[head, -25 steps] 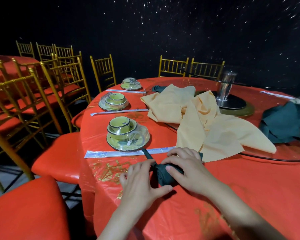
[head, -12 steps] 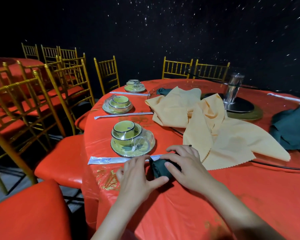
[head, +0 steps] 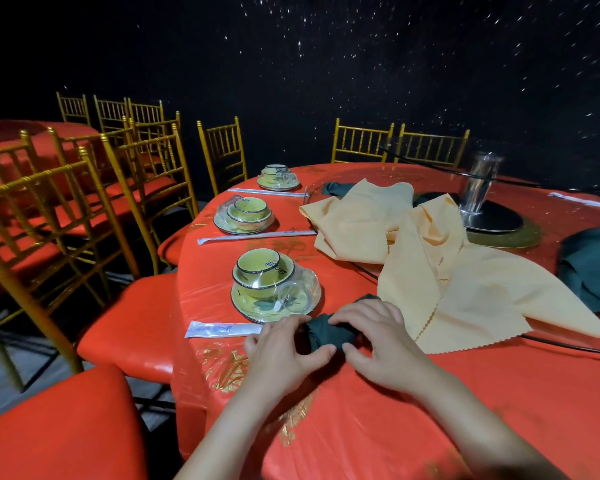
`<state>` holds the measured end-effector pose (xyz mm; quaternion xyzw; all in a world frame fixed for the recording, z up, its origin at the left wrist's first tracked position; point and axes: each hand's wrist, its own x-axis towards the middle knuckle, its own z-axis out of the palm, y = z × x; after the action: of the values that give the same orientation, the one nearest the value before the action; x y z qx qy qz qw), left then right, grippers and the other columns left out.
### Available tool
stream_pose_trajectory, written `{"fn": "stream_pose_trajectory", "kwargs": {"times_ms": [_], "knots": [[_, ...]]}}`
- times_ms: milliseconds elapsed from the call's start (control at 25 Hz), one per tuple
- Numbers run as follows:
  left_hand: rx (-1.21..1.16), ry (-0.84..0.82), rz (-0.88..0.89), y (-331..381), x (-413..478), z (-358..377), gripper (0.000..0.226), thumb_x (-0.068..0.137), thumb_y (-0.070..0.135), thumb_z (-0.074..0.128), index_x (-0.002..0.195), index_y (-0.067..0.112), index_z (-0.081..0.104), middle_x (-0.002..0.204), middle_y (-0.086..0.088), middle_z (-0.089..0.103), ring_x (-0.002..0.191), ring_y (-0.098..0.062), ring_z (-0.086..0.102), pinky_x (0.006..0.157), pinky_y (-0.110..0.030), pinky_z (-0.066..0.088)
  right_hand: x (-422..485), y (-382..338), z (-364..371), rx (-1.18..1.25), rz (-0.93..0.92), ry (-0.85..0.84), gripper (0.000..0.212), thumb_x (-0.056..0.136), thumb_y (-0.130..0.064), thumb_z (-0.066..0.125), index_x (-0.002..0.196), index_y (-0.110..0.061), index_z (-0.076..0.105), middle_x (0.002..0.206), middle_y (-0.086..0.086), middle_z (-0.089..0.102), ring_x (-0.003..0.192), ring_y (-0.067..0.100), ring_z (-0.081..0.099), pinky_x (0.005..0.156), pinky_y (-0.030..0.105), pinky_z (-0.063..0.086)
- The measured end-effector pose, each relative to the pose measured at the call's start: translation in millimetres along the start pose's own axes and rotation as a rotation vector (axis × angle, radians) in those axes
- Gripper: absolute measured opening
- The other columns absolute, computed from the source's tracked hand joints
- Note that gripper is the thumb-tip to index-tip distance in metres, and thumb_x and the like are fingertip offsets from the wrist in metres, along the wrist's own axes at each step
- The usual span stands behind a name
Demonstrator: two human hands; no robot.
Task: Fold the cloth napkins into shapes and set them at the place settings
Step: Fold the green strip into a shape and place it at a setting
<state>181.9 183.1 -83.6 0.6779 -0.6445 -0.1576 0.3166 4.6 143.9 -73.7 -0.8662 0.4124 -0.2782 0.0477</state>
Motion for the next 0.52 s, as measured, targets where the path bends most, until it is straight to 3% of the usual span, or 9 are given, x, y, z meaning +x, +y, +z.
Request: {"fn": "stream_pose_trajectory", "kwargs": {"times_ms": [120, 240, 400, 520], "knots": [[0.078, -0.029, 0.021, -3.3, 1.6, 1.3, 0.066, 0.072, 0.061, 0.064, 0.13, 0.036, 0.044, 0.122, 0.021, 0.051, 0.122, -0.008, 0.037, 0.089, -0.031, 0.022, 4.0, 0.9, -1.1, -0.017, 0.01, -0.083, 0.051, 0.072, -0.046, 0.044, 0.121, -0.04, 0.053, 0.118, -0.027, 0.05, 0.117, -0.002, 0.036, 0.102, 0.013, 0.006], [0.069, 0.006, 0.033, 0.5, 3.9, 2.7, 0.066, 0.067, 0.06, 0.065, 0.124, 0.031, 0.048, 0.112, 0.017, 0.057, 0.114, -0.01, 0.046, 0.084, -0.03, 0.026, 9.3, 0.8, -2.4, -0.057, -0.01, -0.148, 0.059, 0.07, -0.05, 0.04, 0.127, -0.04, 0.049, 0.122, -0.027, 0.049, 0.118, 0.001, 0.036, 0.101, 0.019, 0.011], [-0.152, -0.031, 0.022, 3.8, -4.3, -1.4, 0.074, 0.05, 0.064, 0.052, 0.115, 0.028, 0.05, 0.099, 0.017, 0.059, 0.101, -0.01, 0.056, 0.092, -0.034, 0.04, 1.2, -7.0, -15.7, -0.08, -0.012, -0.138, 0.061, 0.07, -0.056, 0.039, 0.127, -0.039, 0.051, 0.119, -0.023, 0.054, 0.113, 0.005, 0.041, 0.097, 0.024, 0.017], [-0.344, -0.127, 0.038, 7.5, -17.8, -1.0, 0.061, 0.049, 0.058, 0.056, 0.105, 0.033, 0.054, 0.095, 0.013, 0.064, 0.093, -0.01, 0.06, 0.089, -0.035, 0.046, -17.1, -17.3, -35.4, -0.064, -0.007, -0.132, 0.064, 0.066, -0.06, 0.041, 0.126, -0.039, 0.052, 0.113, -0.023, 0.056, 0.109, 0.002, 0.04, 0.095, 0.02, 0.016]]}}
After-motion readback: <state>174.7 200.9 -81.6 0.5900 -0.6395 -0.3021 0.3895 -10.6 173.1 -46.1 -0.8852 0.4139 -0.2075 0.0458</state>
